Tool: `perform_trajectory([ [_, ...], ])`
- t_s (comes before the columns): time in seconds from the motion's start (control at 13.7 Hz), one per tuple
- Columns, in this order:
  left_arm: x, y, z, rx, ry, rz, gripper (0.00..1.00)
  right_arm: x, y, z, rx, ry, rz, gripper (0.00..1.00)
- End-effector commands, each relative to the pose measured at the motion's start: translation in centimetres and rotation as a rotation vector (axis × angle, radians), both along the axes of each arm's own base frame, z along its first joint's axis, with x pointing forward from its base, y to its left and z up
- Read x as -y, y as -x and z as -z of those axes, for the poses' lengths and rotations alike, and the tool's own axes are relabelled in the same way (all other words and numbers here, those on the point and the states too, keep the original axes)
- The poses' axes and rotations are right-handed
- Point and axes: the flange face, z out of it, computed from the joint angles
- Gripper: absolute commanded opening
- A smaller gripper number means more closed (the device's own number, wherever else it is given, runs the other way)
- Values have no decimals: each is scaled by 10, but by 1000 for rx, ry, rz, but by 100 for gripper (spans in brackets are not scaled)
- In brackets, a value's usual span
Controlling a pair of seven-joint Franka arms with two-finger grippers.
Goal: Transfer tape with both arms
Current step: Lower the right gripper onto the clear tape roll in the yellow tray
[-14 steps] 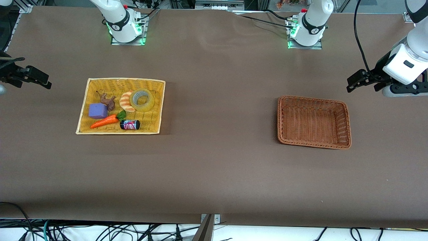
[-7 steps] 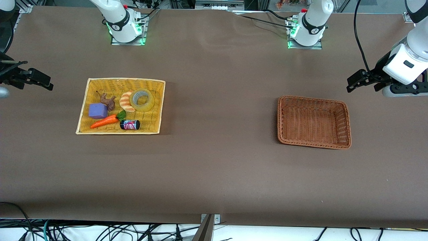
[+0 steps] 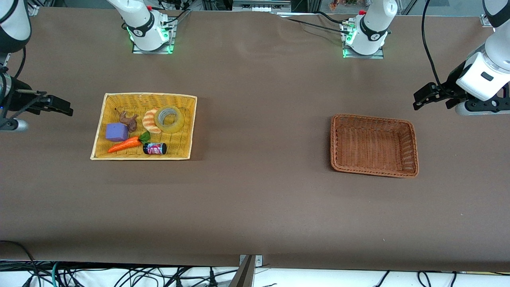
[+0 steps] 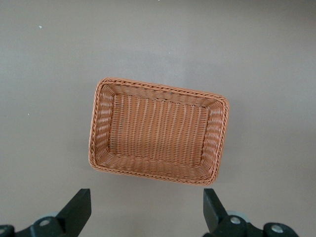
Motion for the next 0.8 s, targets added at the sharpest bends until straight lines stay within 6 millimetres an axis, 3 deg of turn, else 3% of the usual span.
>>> perform_trajectory([
  [0.0, -1, -3, -6, -5, 13, 18, 100, -34, -8, 43, -14, 9, 52, 100],
  [0.22, -1, -3, -6, -5, 13, 18, 100, -99, 5, 99, 18, 18, 95, 100],
  [0.51, -2, -3, -6, -5, 13, 17, 100, -144, 36, 176, 62, 9, 121, 100],
  [0.73, -2, -3, -6, -5, 13, 17, 100, -181, 64, 213, 86, 1, 160, 100],
])
